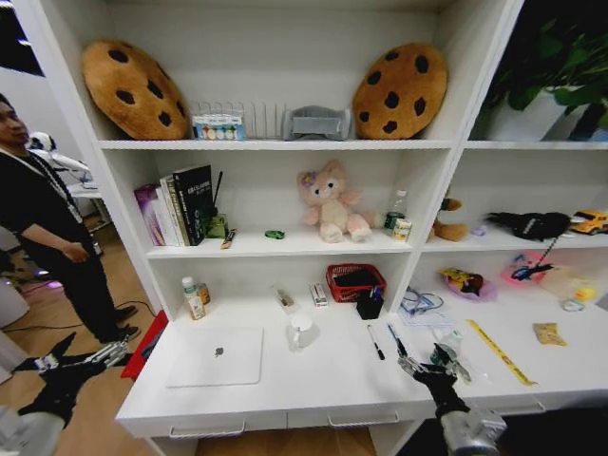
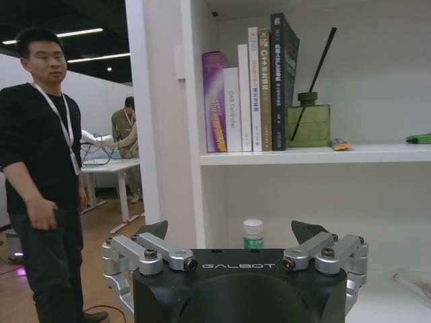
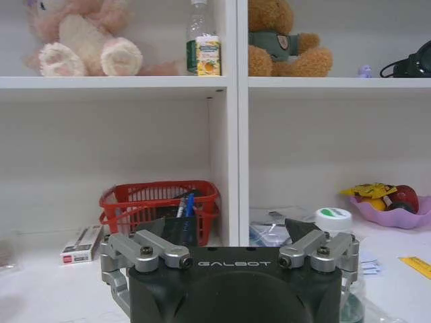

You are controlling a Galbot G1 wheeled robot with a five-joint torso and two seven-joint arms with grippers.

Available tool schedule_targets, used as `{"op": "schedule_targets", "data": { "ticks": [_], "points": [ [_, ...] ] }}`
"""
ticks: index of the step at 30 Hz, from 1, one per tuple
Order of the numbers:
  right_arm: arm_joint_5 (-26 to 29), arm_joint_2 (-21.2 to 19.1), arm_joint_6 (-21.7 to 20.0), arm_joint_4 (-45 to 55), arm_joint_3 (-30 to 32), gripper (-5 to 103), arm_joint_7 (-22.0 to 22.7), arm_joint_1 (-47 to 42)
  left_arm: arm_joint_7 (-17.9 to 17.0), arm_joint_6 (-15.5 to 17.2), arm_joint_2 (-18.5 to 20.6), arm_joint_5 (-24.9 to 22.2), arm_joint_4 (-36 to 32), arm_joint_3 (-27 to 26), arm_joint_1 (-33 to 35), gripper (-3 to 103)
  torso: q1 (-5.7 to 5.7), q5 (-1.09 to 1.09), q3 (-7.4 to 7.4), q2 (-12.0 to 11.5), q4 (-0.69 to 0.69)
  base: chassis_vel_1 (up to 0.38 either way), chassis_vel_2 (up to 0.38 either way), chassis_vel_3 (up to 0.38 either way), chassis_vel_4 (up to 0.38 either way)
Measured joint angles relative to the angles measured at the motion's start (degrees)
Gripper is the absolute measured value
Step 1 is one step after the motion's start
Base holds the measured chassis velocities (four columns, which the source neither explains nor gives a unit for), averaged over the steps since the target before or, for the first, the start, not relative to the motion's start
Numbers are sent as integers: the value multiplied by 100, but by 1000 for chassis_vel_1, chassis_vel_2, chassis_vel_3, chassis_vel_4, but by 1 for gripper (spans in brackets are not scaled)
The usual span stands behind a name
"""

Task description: Organize the objects on the table.

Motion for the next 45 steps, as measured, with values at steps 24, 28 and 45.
{"op": "schedule_targets", "data": {
  "ticks": [24, 28, 45],
  "points": [
    [941, -932, -1191, -1828, -2177, 100, 381, 2761, -1, -1, 0, 1, -1, 0, 0, 100, -1, -2, 0, 0, 2, -20, -23, 30, 20],
    [1020, -854, -1309, -2089, -2437, 100, 444, 3086, -1, -1, 0, 0, 0, -1, 0, 100, -1, -1, 0, 0, 1, 0, 0, 0, 0],
    [1546, -671, -1701, -3015, -3255, 98, 673, 4210, -1, -1, 0, 0, 0, -1, 0, 100, -1, -2, -1, 0, 1, 0, 0, 0, 0]
  ]
}}
